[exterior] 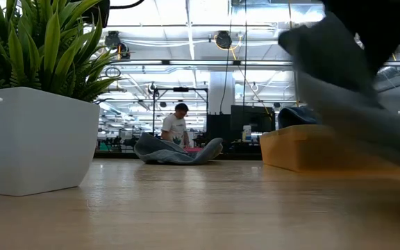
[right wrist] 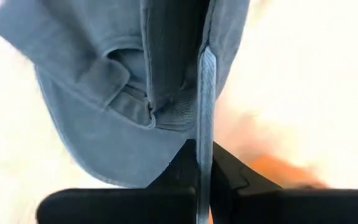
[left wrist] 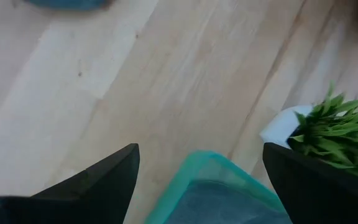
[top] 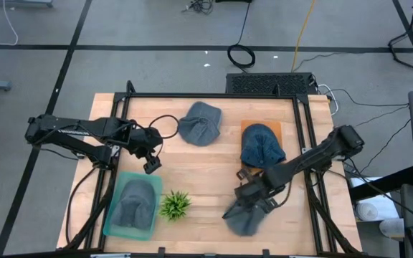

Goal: Pick & Place hat
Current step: Put the bottom gray cap into the green bin

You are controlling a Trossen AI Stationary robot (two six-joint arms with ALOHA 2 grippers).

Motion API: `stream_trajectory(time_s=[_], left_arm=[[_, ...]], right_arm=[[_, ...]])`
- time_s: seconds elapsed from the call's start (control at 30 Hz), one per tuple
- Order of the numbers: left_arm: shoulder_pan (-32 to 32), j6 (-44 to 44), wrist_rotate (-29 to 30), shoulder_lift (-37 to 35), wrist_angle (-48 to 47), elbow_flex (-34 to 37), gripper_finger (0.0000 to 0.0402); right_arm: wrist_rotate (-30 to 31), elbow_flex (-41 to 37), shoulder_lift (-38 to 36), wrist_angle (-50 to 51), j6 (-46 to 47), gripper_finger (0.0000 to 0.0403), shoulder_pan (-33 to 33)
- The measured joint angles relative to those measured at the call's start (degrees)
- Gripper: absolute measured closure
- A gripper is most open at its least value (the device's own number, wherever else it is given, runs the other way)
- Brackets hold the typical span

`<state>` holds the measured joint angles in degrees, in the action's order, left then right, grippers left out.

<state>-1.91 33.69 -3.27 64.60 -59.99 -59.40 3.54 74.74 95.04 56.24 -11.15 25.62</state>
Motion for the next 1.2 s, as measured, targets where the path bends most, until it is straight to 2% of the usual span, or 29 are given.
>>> stream_trajectory(time_s=[0.17,0.33,0.5,0.6,0.73,0.87,0.97,1.07,1.2], left_arm=[[0.0,-4.3,3.6,0.0,0.1,0.0,0.0053],[0.0,-7.0,5.6,0.0,0.5,0.0,0.0053],[0.0,-9.3,5.9,0.0,0.6,0.0,0.0053],[0.0,-13.5,6.8,0.0,2.5,0.0,0.0053],[-0.1,-22.0,11.5,0.0,9.1,0.0,0.0053],[-0.1,-29.3,18.4,0.0,19.1,0.0,0.0053],[0.0,-34.7,20.3,0.0,29.2,0.0,0.0053],[0.0,-38.0,18.8,0.0,40.1,0.0,0.0053],[-0.1,-38.3,18.3,0.0,51.9,0.0,0.0053]], right_arm=[[5.7,-1.6,-7.1,-8.0,5.8,0.0402,-0.3],[11.4,-6.7,-17.0,-18.7,5.9,0.0402,-0.4],[24.7,-14.3,-26.8,-28.8,3.3,0.0402,-0.5],[32.3,-21.2,-32.1,-42.6,-0.5,0.0403,-1.5],[38.7,-33.2,-37.7,-68.8,-6.4,0.0403,-4.5],[37.2,-44.9,-39.9,-98.5,-9.5,0.0403,-8.8],[34.2,-51.0,-39.6,-114.1,-9.1,0.0403,-11.9],[31.6,-53.5,-38.3,-122.4,-7.4,0.0403,-14.6],[27.7,-52.4,-35.3,-127.1,-3.4,0.0403,-17.5]])
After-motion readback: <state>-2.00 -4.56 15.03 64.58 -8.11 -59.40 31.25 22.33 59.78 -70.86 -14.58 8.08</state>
